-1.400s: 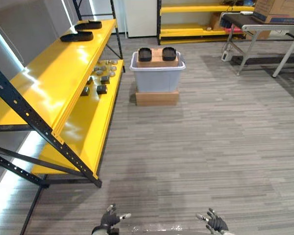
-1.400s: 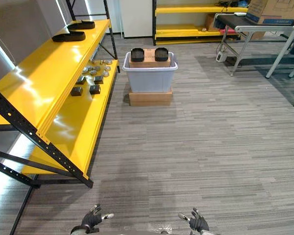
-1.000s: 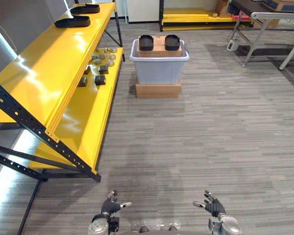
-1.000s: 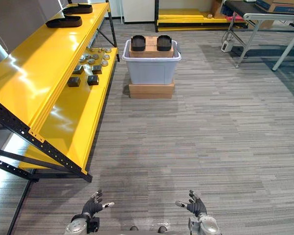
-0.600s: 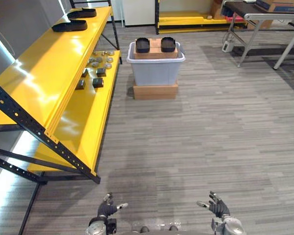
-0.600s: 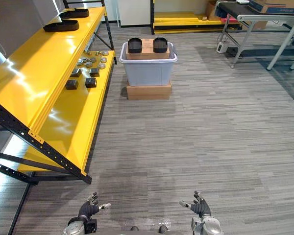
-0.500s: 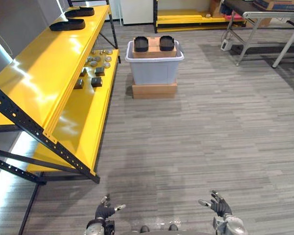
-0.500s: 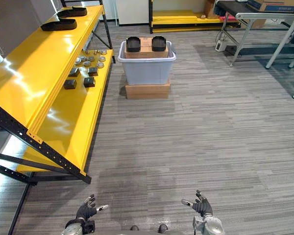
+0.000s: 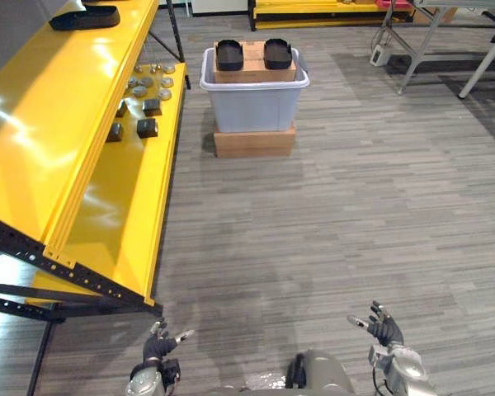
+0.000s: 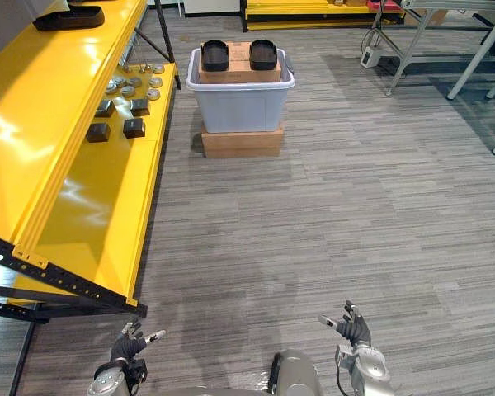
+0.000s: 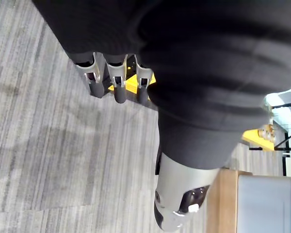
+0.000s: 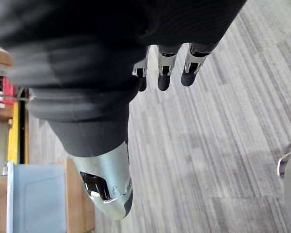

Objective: Walk over and take plastic housings, then place them on the shelf

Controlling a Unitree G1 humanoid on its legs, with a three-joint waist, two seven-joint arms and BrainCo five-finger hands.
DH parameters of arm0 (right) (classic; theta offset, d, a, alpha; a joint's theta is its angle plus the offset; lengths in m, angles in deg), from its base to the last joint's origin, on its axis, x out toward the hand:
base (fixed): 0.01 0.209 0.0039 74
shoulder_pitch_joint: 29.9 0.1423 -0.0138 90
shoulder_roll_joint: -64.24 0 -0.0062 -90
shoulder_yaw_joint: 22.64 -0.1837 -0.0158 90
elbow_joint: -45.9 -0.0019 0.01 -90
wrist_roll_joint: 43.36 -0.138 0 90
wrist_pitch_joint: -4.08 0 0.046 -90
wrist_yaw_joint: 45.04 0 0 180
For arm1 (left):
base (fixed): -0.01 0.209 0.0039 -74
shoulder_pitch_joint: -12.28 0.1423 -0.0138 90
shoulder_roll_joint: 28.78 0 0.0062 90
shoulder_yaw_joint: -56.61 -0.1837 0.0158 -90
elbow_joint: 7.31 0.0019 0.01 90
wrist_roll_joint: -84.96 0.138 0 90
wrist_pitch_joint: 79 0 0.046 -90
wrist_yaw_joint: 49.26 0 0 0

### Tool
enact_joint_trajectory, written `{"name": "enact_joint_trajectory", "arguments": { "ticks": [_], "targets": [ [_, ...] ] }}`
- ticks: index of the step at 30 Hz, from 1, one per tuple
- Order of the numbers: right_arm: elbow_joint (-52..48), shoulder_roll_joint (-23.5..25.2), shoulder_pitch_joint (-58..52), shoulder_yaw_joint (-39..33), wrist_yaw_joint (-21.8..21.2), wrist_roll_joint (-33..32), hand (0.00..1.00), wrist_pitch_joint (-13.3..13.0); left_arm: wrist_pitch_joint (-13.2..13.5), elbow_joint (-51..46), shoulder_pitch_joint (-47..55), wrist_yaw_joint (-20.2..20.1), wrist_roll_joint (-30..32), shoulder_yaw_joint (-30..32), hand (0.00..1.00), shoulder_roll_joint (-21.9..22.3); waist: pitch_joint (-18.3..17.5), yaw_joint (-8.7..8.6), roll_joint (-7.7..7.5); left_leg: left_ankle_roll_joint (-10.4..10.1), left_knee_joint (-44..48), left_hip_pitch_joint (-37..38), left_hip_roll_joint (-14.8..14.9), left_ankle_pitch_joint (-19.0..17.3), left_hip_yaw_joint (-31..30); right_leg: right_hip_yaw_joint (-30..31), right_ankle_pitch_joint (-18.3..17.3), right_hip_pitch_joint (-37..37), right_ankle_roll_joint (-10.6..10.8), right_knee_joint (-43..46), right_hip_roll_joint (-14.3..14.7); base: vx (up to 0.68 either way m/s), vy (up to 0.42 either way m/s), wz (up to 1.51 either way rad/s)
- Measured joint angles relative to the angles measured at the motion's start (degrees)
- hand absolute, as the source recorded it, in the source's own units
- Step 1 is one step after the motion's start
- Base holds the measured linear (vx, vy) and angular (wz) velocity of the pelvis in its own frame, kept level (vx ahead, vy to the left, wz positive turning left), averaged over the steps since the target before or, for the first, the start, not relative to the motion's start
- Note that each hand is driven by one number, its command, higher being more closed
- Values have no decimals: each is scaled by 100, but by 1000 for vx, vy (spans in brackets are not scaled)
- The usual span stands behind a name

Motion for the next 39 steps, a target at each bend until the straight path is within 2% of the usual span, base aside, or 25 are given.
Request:
{"name": "enact_joint_trajectory", "arguments": {
  "ticks": [1, 4, 6, 7, 8, 10, 12, 15, 16, 17, 18, 20, 21, 23, 25, 26, 28, 30, 32, 34, 35, 36, 37, 38, 39],
  "targets": [
    [-43, -6, -58, 34, -15, 0, 0, -1, 1, 15, 39, 9, 0, 3, 0, -5, -8, -10, -87, -81, 44, 97, 0, -58, -67, 29, 348, 4, -187, 107, -55, 625, -291, 39],
    [-87, -58, -105, 51, -88, 7, 0, 10, 45, 10, -20, 42, 1, -4, 0, 154, -26, -61, 123, -182, 1598, -491, 486, -24, -302, -267, -12, 71, -499, 583, 133, 592, -345, 32],
    [-85, -71, -101, 133, -89, -3, 0, 15, 45, 9, 13, 57, -10, 16, 0, 297, 136, 19, 318, 74, 4374, -1530, 1082, 983, -310, -380, -312, 832, -734, 300, 458, 533, -286, 4],
    [-82, -69, -108, 199, -86, -7, 0, 15, 44, 8, 49, 52, -12, 9, 0, 313, 149, 34, 329, 104, 5031, -1745, 1272, 1050, -271, -375, -352, 1096, -786, 168, 555, 532, -243, -9],
    [-87, -38, -79, 314, -80, -47, 0, 7, 40, 13, 56, 48, -23, 7, 0, 309, 212, 63, 254, 224, 5965, -2136, 1517, 941, -59, -310, -423, 1633, -867, -133, 653, 428, -188, -10],
    [-92, 26, -41, 314, -68, -133, 0, 3, 47, -9, 35, 47, -67, 1, 0, 315, 288, 184, 43, 366, 6258, -2630, 1484, 828, 244, -137, -569, 2297, -936, -593, 621, 461, -211, -14],
    [-91, 7, -37, 282, -66, -176, 0, -1, 45, -9, 35, 43, -69, -4, 0, 320, 294, 247, -30, 292, 5522, -3147, 1256, 642, 405, -73, -587, 2765, -918, -1011, 587, 423, -144, -16],
    [-63, -54, 19, 270, -64, -175, 0, 12, 44, -86, 59, 46, -69, -55, 0, 325, 346, 360, -75, 94, 2871, -3618, 540, 753, 439, 62, -752, 3273, -760, -1326, 465, 524, -22, -21],
    [-39, -59, 41, 207, -61, -173, 0, 11, 40, -89, 71, 57, -68, -51, 0, 395, 354, 426, -61, -150, 1487, -3614, 289, 1040, 333, 157, -825, 3443, -648, -1444, 461, 502, 70, -54],
    [51, -91, 49, 157, -30, -169, 0, 7, 39, -92, 53, 63, -68, -58, 0, 493, 282, 552, 136, -217, 671, -3635, 244, 1245, 295, 297, -917, 3590, -515, -1574, 523, 596, 103, -66],
    [104, -109, 62, 166, -6, -168, 0, 7, 31, -90, 54, 65, -68, -58, 0, 527, 304, 597, 125, -158, 563, -3661, 232, 1277, 326, 371, -1011, 3713, -446, -1623, 548, 400, 115, -68],
    [190, -8, 6, 196, 35, -165, 0, 25, 4, -88, 66, 63, -68, -7, 0, 529, 152, 639, 45, 582, 733, -3578, 15, 2247, 330, 495, -1348, 4046, -178, -1514, 338, 638, 187, -18],
    [221, 13, -64, 184, 38, -165, 0, 20, 8, -98, 4, 59, -68, -8, 0, 573, 52, 558, -70, 766, 935, -3639, -87, 2204, 339, 482, -1472, 3878, 0, -1056, 154, 819, 220, 14],
    [450, 63, -66, 99, 36, -164, 0, 32, -1, -72, -19, 57, -68, -10, 0, 603, 41, 565, -148, 801, 1206, -3502, -225, 1775, 371, 506, -1533, 3389, 177, 370, -64, 706, 204, 17],
    [480, 159, -169, 45, 40, -164, 0, 39, -17, -56, 40, 62, -69, -9, 0, 554, 62, 543, -273, 860, 1298, -3016, -452, 1318, 309, 519, -981, 2802, 947, 2336, -329, 683, 181, 25],
    [553, 204, -172, 62, 23, -164, 0, 39, -73, -37, 55, 65, -68, -22, 0, 485, 97, 482, -297, 902, 1246, -2434, -557, 965, 216, 398, -713, 2204, 919, 4069, -653, 607, 128, 20],
    [563, 210, -185, 77, 28, -165, 0, 38, -101, 17, 70, 73, -68, -76, 0, 463, 102, 455, -217, 874, 975, -1706, -564, 806, 154, -118, -1082, 1803, 188, 4856, -976, 525, 90, 14],
    [491, 207, -160, 262, 10, -160, 0, -7, -89, 7, 3, 73, -72, -114, 0, 406, 96, 380, -65, 800, 440, -862, -432, 706, -20, -613, -1483, 1116, -139, 4096, -932, 563, 40, 27],
    [489, 208, -90, 289, -43, -159, 0, -2, -63, 8, -93, 69, -103, -114, 0, 400, 126, 275, 0, 753, 292, -529, -259, 677, -134, -608, -1434, 750, -63, 2399, -605, 626, -79, 55],
    [482, 206, -120, 278, -72, -159, 0, -2, -47, -1, -128, 69, -168, -110, 0, 390, 122, 177, -28, 577, 174, -194, -165, 574, -179, -318, -772, 595, 89, 530, -317, 587, -144, 61],
    [482, 226, -190, 283, -72, -159, 0, 1, -46, 1, -71, 70, -168, -103, 0, 381, 113, 143, -106, 351, 146, 2, -152, 375, -232, 21, -254, 567, 137, -417, -235, 575, -206, 56],
    [477, 239, -235, 294, -72, -158, 0, 5, -46, 1, -44, 71, -165, -104, 0, 361, 88, 142, -164, 317, 137, 106, -175, 240, -255, 180, -113, 506, 198, -580, -238, 618, -243, 73],
    [484, 220, -277, 294, -72, -154, 0, 22, -63, 25, -15, 71, -164, -107, 0, 361, 52, 61, -232, 176, 183, 341, -108, -111, -420, 370, 482, 405, 40, -256, -147, 761, -303, 57],
    [483, 235, -306, 289, -71, -154, 0, 39, -64, 42, 66, 61, -163, -92, 0, 368, 18, 40, -188, 85, 472, 363, 56, -171, -536, 334, 711, 332, -209, 198, -53, 656, -270, 49],
    [481, 248, -296, 289, -74, -154, 0, 40, -65, 46, 94, 61, -159, -59, 0, 400, 4, 44, -144, 83, 878, 234, 184, -170, -545, 297, 568, 358, -336, 290, -39, 610, -286, 36]
  ]
}}
